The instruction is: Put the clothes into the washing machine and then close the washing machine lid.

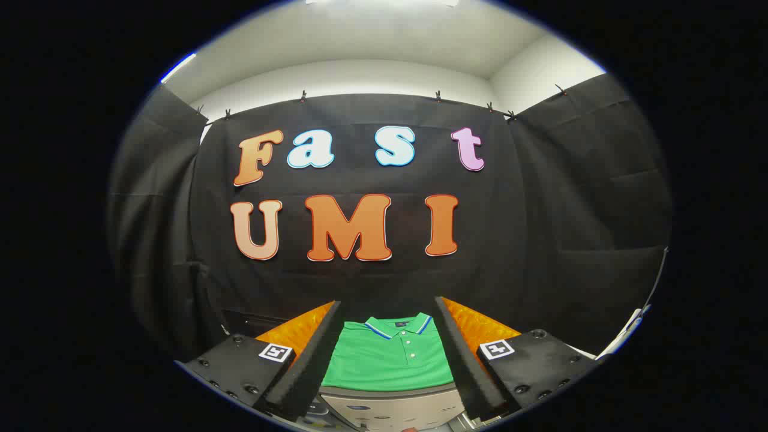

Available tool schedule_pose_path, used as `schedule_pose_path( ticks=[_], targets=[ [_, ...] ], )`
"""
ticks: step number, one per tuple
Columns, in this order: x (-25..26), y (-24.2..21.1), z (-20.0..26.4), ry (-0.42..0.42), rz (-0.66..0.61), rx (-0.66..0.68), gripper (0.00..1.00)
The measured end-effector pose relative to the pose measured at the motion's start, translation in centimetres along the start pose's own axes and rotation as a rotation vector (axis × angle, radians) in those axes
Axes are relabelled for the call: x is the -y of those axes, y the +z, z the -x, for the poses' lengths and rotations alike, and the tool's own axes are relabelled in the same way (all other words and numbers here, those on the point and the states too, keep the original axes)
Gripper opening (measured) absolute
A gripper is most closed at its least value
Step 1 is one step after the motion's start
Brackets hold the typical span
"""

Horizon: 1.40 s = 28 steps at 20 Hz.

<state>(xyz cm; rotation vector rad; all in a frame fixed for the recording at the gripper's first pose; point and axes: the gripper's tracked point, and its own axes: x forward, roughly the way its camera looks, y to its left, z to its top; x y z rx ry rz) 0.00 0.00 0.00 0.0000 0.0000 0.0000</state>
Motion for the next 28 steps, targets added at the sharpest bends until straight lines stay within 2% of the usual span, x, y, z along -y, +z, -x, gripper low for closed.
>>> schedule_pose_path(
  ticks=[17, 23, 28],
  targets=[
    [-0.5, 0.2, -0.5, -0.017, 0.003, -0.035, 0.98],
    [0.2, -0.9, -2.9, -0.029, 0.003, -0.067, 0.98],
    [1.4, -3.9, -7.3, -0.037, 0.001, -0.144, 0.98]
  ],
)
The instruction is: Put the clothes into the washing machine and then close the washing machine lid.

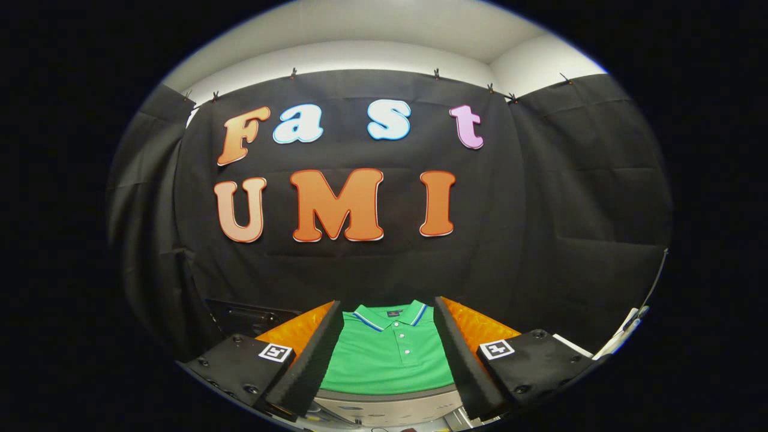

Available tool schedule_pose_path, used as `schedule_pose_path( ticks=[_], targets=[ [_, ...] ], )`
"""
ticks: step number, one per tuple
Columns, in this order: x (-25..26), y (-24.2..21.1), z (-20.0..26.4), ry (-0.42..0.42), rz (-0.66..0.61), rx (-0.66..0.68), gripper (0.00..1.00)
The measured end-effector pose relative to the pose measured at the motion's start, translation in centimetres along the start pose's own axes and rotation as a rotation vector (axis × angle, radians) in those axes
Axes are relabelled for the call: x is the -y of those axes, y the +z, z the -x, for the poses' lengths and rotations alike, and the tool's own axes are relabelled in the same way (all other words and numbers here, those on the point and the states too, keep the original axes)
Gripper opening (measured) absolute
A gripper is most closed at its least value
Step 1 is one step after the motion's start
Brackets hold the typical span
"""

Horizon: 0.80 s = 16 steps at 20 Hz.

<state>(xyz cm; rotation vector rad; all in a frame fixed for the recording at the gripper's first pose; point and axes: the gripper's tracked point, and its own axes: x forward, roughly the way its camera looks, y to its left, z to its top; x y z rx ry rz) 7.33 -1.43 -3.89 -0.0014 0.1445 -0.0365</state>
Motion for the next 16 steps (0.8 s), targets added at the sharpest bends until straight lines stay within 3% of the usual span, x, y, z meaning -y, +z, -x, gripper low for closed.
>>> schedule_pose_path(
  ticks=[9, 16],
  targets=[
    [2.3, -9.9, -12.3, 0.0, -0.041, -0.313, 0.98],
    [2.4, -16.4, -18.0, -0.003, 0.014, -0.538, 0.98]
  ],
)
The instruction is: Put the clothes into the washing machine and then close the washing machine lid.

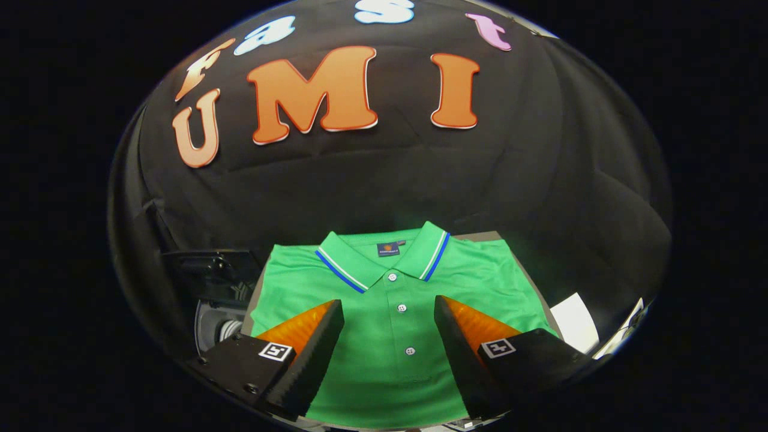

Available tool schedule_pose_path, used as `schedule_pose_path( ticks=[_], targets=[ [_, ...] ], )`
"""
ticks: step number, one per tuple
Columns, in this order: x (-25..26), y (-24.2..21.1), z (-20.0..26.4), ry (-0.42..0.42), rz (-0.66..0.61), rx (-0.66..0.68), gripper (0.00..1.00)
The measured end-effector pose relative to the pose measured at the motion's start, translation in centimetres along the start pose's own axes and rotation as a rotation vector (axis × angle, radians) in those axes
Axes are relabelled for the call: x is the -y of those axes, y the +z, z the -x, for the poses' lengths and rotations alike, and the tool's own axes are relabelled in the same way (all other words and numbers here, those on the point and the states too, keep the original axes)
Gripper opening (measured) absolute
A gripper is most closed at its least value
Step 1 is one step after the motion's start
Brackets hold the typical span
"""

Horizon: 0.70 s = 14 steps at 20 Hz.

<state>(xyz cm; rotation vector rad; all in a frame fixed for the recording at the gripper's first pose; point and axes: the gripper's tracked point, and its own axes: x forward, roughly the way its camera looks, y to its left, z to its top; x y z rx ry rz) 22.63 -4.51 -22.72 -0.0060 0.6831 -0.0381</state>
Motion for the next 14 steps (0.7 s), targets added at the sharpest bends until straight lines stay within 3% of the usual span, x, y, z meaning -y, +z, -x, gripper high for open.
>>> schedule_pose_path(
  ticks=[7, 14],
  targets=[
    [0.4, -1.8, -3.5, -0.008, -0.043, -0.144, 0.99],
    [0.1, -2.2, -3.5, 0.013, -0.007, -0.287, 0.99]
  ],
)
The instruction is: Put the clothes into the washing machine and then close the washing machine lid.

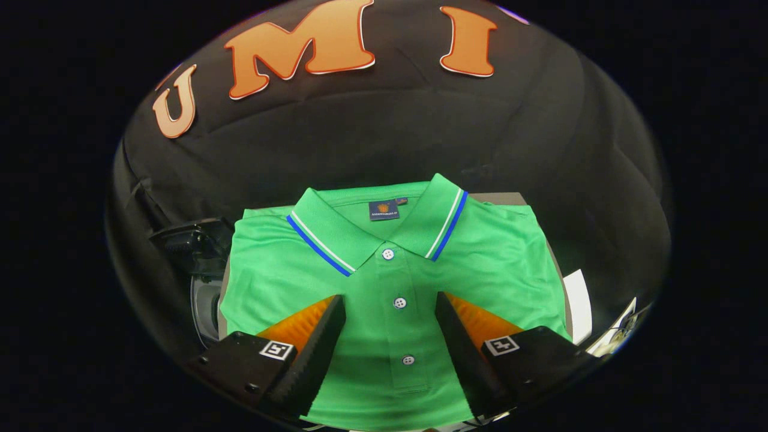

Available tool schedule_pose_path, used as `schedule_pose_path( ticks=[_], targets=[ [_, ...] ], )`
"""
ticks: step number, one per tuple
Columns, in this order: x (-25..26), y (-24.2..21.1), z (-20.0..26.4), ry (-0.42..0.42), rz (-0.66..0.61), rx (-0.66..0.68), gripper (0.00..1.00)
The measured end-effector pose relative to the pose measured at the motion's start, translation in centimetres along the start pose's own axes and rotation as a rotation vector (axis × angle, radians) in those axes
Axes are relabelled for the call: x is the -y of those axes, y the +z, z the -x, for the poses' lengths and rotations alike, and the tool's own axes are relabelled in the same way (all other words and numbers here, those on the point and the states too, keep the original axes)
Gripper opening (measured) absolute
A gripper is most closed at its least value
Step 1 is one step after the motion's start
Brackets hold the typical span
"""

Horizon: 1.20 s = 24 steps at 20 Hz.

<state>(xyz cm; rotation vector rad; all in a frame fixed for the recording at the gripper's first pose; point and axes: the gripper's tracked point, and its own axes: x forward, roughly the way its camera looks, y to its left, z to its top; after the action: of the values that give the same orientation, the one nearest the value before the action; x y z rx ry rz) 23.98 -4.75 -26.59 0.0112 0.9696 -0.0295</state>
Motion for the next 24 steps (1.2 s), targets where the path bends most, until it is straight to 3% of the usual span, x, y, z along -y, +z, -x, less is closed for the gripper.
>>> schedule_pose_path(
  ticks=[1, 8, 20, 22, 24],
  targets=[
    [-0.1, 0.1, 0.04, -0.001, -0.004, -0.004, 0.99],
    [-0.2, -0.18, 0.47, 0.008, 0.027, -0.033, 0.6],
    [-0.97, 0.1, 0.81, 0.028, 0.019, -0.017, 0.6],
    [-0.79, 0.17, 0.3, 0.014, 0.034, 0.001, 0.26],
    [-0.73, 0.04, 0.29, 0.004, 0.043, -0.011, 0.26]
  ],
)
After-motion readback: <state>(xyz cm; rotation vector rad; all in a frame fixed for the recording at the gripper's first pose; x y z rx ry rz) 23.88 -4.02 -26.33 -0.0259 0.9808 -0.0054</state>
